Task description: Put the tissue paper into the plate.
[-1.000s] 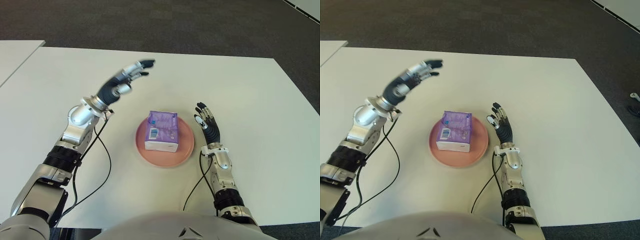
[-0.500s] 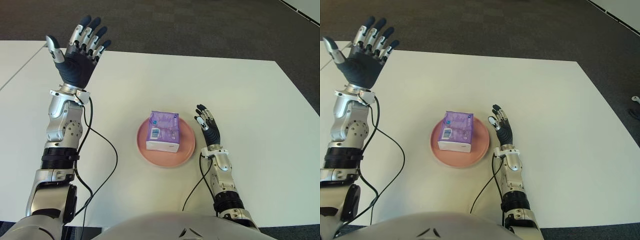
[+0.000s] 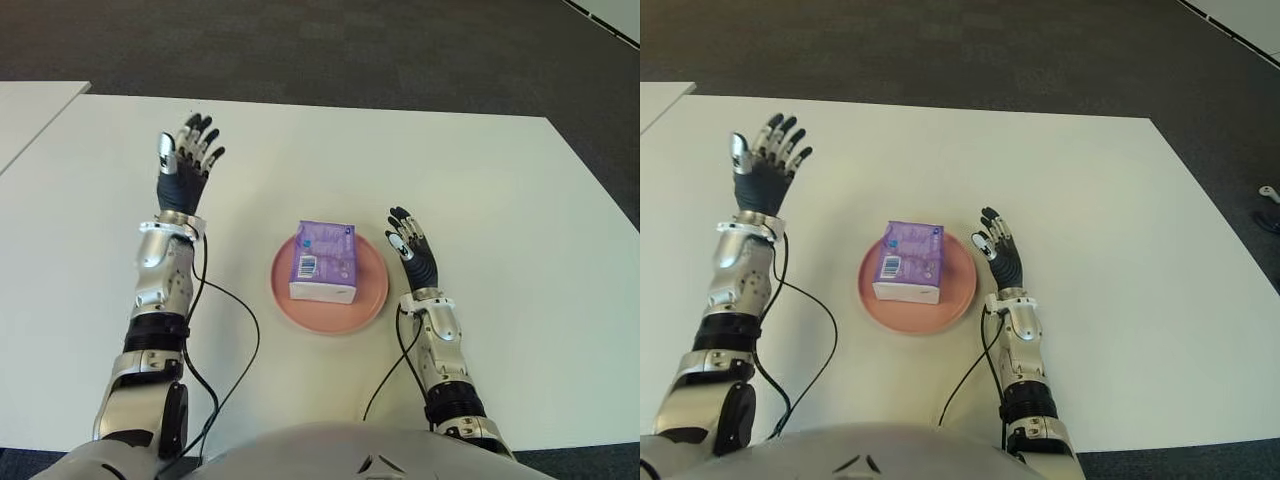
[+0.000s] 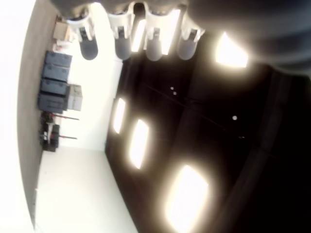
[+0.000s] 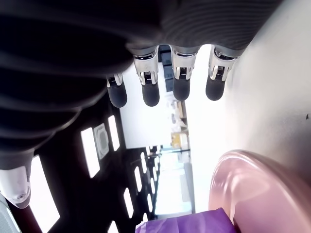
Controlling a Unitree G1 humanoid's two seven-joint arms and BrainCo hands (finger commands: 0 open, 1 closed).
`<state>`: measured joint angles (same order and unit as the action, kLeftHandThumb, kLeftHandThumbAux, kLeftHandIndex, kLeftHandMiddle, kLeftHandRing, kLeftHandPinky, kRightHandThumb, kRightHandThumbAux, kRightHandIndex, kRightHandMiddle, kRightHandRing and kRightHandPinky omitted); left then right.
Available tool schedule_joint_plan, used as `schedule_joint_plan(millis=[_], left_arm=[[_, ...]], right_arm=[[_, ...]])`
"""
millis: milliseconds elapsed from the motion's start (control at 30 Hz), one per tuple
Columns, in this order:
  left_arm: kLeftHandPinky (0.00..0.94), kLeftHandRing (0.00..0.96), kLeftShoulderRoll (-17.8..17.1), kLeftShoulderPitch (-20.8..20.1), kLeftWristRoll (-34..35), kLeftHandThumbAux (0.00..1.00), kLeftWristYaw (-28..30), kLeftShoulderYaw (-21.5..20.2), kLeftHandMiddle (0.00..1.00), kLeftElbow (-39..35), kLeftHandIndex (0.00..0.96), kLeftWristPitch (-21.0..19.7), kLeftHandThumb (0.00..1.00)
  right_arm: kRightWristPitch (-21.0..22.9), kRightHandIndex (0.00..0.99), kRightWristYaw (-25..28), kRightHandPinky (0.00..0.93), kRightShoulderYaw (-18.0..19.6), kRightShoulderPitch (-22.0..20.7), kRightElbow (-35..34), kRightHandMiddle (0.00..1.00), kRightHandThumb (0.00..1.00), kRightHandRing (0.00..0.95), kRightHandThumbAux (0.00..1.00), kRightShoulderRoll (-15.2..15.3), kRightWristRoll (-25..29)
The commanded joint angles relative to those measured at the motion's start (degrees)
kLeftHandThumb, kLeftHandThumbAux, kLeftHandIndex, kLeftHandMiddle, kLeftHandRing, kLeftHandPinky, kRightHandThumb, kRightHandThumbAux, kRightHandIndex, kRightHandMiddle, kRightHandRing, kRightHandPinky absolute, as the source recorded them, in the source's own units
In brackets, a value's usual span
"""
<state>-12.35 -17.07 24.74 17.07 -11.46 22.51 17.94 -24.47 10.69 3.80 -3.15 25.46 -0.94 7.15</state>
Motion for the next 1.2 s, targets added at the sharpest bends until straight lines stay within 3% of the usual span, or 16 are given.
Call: schedule_joint_plan(millis=[33,267,567,767,900,1200], left_arm=[[0.000,0.000,2.62,3.95,-7.83,0.207,-5.41,1.32,0.000,4.63,0.030,1.96,0.017],[0.000,0.000,5.82,8.21,-14.98,0.252,-9.88,3.20,0.000,5.47,0.026,5.23,0.001],[0.000,0.000,7.79,14.57,-27.10,0.322,-15.90,8.07,0.000,11.11,0.001,15.34,0.000],[0.000,0.000,7.40,13.27,-30.47,0.313,-18.55,9.22,0.000,17.23,0.000,16.89,0.000],[0.000,0.000,5.91,11.34,-32.00,0.293,-20.10,9.33,0.000,25.97,0.000,21.98,0.000],[0.000,0.000,3.26,10.23,-36.03,0.273,-22.59,12.27,0.000,30.97,0.000,28.81,0.000]], right_arm=[[2.52,0.098,-0.70,0.022,-0.01,3.62,3.81,0.101,0.525,0.044,0.515,-0.43,-0.34],[2.91,0.091,-1.20,0.019,-0.13,4.28,2.60,0.087,0.518,0.028,0.523,-0.07,-0.73],[3.83,0.089,-1.10,0.020,-0.01,4.63,1.45,0.077,0.527,0.020,0.534,-0.05,-0.01],[3.85,0.091,-1.32,0.023,0.03,4.77,1.11,0.076,0.519,0.022,0.568,-0.30,0.03],[4.00,0.085,-1.47,0.020,-0.16,4.99,0.56,0.073,0.504,0.021,0.598,-0.51,-0.07],[4.35,0.077,-2.10,0.019,-0.25,5.41,-0.48,0.065,0.481,0.016,0.617,-0.93,-0.13]])
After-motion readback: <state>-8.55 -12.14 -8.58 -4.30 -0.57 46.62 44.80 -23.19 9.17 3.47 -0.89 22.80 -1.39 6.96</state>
